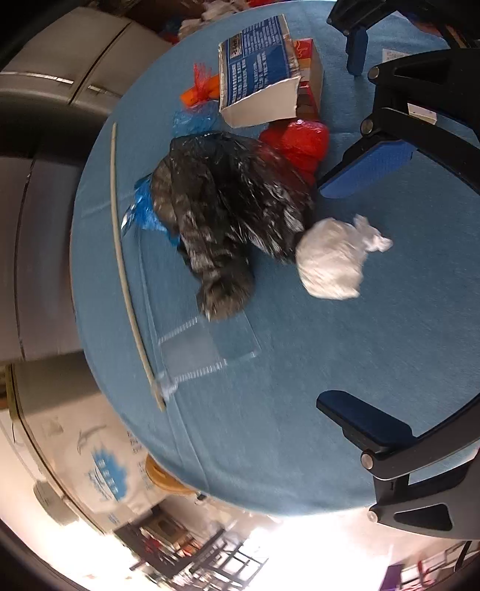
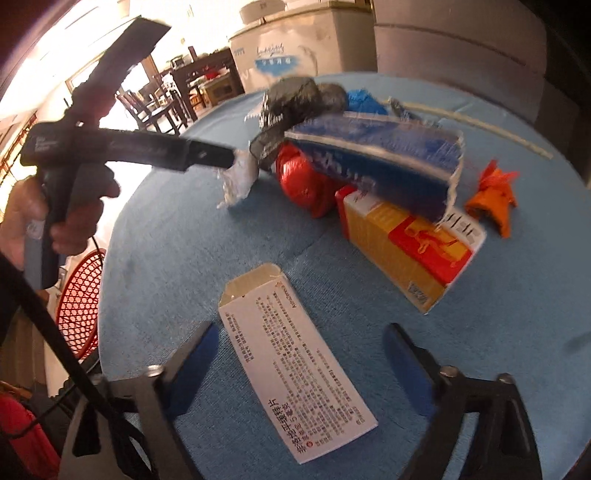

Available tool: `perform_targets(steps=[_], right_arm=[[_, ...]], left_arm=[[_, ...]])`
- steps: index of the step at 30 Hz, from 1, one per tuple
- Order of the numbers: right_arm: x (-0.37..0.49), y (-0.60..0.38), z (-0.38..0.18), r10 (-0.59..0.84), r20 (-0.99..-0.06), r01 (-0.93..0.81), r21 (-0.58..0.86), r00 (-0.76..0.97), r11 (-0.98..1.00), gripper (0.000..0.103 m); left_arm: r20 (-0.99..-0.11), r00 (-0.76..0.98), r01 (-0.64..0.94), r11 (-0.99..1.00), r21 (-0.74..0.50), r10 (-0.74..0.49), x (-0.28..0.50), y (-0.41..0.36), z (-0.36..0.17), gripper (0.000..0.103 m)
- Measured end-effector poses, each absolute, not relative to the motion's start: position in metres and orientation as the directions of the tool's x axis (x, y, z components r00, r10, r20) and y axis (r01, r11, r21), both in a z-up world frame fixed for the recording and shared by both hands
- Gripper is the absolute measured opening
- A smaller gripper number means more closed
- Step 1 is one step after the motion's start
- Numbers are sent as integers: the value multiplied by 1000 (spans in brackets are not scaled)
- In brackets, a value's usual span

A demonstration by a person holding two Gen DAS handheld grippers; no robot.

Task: Collect trash
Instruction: 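Grasp the white crumpled tissue with the left tool while the right tool grasps the white leaflet, then carry tissue and leaflet to the red basket and open both tools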

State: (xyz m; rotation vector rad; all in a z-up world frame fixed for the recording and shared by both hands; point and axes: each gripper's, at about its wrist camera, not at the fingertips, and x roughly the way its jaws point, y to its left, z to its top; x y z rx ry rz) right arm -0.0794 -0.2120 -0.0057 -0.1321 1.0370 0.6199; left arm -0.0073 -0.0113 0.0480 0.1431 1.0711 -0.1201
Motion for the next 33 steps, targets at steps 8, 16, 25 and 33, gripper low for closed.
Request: perform_targets(steps=[8,16,25,33], right_arm=[[-81,-197,-10,421,-834,-573,161,356,803,59],[-82,-186,-8,462,-826,-557,229,323,799,52],[-82,-160,-4,482,-826,-570,255,291,781,37],[-89,-136,-3,505,-831,-597,287,233,749,77]], left_arm=[[-912,384,155,984,-93,-146,-2,0,26,45],[-882,439,65,985,-160,-172,-37,24,48,38],[-861,500,-69,987,-143,-90,-123,58,101,38],[-859,510,-154,978,-142,-44,-171,103,118,38]])
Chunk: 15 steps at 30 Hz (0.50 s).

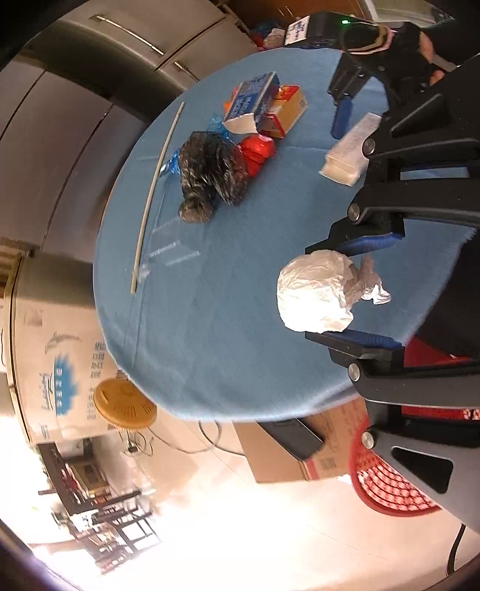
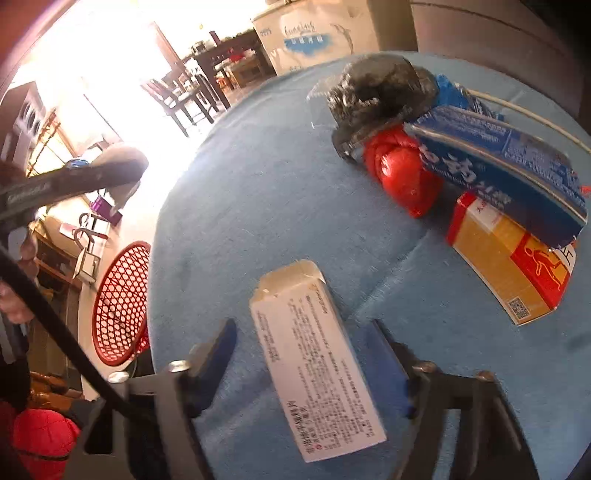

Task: Collect trash
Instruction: 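Carry tissue and leaflet to the red basket and open both tools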

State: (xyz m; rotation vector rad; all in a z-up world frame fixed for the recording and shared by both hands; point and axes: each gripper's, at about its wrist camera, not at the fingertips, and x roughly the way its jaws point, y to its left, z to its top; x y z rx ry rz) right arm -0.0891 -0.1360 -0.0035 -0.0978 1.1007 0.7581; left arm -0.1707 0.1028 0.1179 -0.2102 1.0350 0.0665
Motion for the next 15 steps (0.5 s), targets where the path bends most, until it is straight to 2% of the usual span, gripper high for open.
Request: perform_targets(steps=[5,8,9,13,15], right_arm=[[-100,-122,-9,448,-854,-631,197,266,750,76],[-111,-108,-15,369,-866,-660,62,337,749,55],[-115,-103,-15,340,-870,-672,13,358,740,54],[-117,-89,-15,333,-870,-678,-3,364,735,51],[-115,-80,-13,366,-870,-687,43,332,726,51]], left_arm=[[-880,476,-219,967,-128,-9,-194,131,111,38],[-900,436,-299,946,-124,20,-215,160,104,38],[-906,420,-341,933,-115,42,-225,174,101,38],[-922,358,-450,893,-31,148,-258,214,92,38],[-932,319,-493,870,-8,173,-272,231,83,38]])
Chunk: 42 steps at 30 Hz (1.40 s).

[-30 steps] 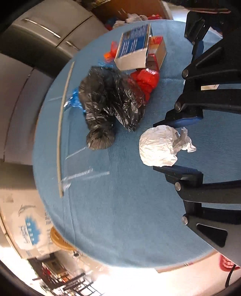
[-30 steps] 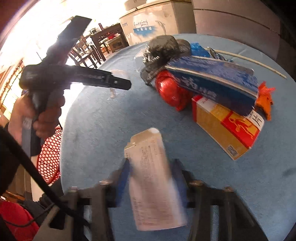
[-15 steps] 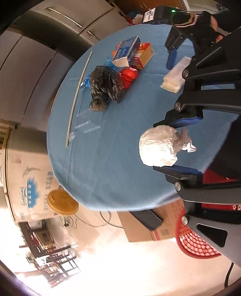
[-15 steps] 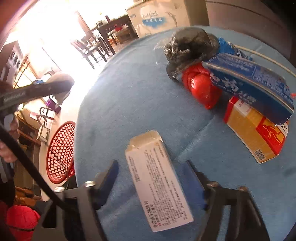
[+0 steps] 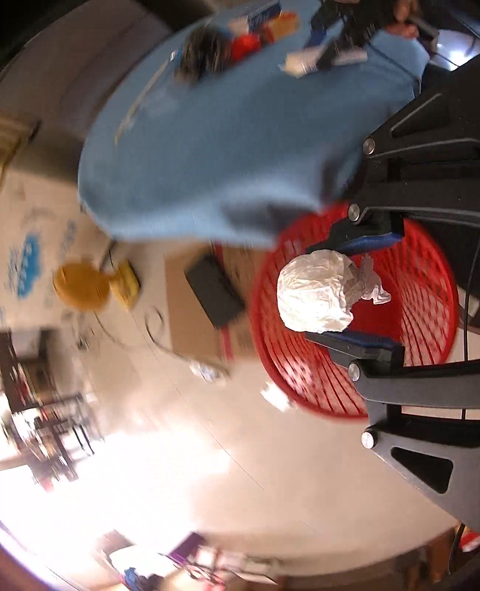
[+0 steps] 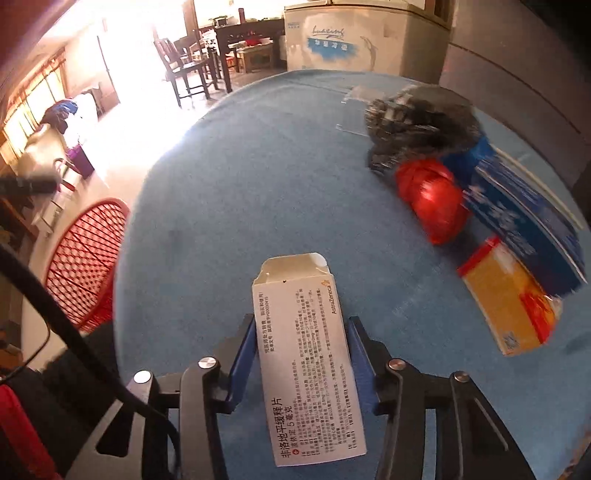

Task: Collect trash
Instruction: 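Carry tissue and leaflet to the red basket and open both tools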

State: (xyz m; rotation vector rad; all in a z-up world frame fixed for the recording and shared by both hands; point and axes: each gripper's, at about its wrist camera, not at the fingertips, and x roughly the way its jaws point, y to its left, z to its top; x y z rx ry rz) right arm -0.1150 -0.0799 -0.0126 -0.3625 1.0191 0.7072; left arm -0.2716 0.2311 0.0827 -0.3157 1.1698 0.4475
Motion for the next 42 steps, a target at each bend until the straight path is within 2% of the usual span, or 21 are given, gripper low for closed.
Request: perform_targets(steps=[5,10,13,18,27,32,42], right_arm=[[-120,-32,2,515,-823,-739,190,239,646,51],[-132,36,18,671,-739,-785,382,58,488,51],[-136,76,20,711,-703,-794,447,-26,412,51],[-144,121,7,700,-708,-799,471,-91,373,51],[-151,166,-38,666,-725,-761,529,-175,375,53],[-151,165,-45,658,-726,-758,540,-200,365,53],[-152,160,-37,653,-733,-770,524,-190,363,53]], left_arm=[[-958,235,-562,827,4,164,-301,259,54,38],[-969,215,-576,817,-27,120,-312,260,33,38],[-963,212,-564,825,17,164,-312,256,27,40],[-946,196,-559,822,110,260,-310,256,14,40],[-942,150,-575,802,165,302,-311,264,3,44],[-947,123,-575,799,177,298,-312,265,-4,44],[-945,98,-540,814,214,313,-303,254,-12,60]])
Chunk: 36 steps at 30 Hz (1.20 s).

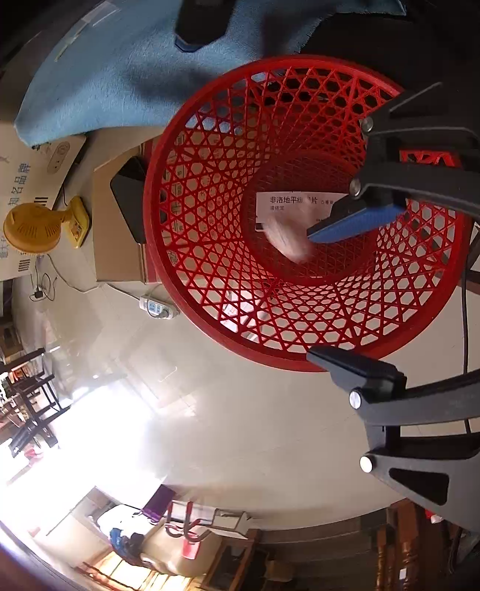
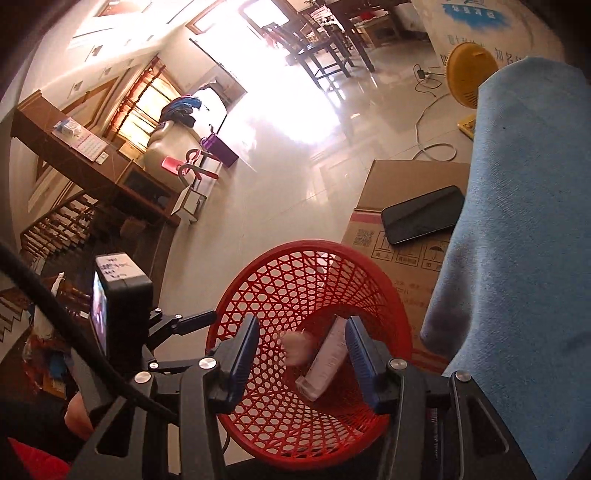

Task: Collect trash
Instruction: 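Carry tissue and leaflet to the red basket and open both tools, then move both tools back over the table toward the remaining trash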

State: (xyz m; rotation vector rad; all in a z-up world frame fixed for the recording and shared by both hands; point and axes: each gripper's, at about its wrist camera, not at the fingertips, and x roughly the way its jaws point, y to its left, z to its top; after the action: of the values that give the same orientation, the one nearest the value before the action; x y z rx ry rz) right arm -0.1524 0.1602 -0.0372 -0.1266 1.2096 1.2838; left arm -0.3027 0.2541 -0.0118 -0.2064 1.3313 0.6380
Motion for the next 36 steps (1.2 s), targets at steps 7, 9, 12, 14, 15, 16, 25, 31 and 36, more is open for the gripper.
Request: perform_targets(steps=[7,9,12,14,15,16,25,31,36], right_arm=[[-142,130,-3,686,-723,-792,464,-82,395,53],[-137,116,8,697,-716,-791,450,-42,414,54],[-130,96,21,714,-700,-783,440,8,440,58],[-127,85,28,723,-690,-777,439,29,450,60],[-124,77,32,728,-685,-771,442,39,458,60],[-122,72,34,732,-680,-766,447,44,462,60],[-105,19,50,761,-636,-709,478,128,518,63],[-92,-28,61,763,-606,-649,492,223,580,63],[-85,-76,71,741,-593,-589,490,316,643,64]], left_arm=[[-921,170,-479,846,235,352,-278,232,8,66],[-913,188,-463,852,244,363,-272,226,15,67],[-903,204,-438,860,261,378,-264,215,22,72],[-895,211,-427,861,277,393,-261,207,26,77],[-893,214,-425,861,280,396,-260,205,26,77],[-891,218,-423,862,281,397,-260,202,29,77],[-858,325,-349,893,283,398,-243,168,62,77],[-820,444,-262,927,267,362,-208,132,92,78],[-790,522,-173,947,271,321,-184,95,106,78]])
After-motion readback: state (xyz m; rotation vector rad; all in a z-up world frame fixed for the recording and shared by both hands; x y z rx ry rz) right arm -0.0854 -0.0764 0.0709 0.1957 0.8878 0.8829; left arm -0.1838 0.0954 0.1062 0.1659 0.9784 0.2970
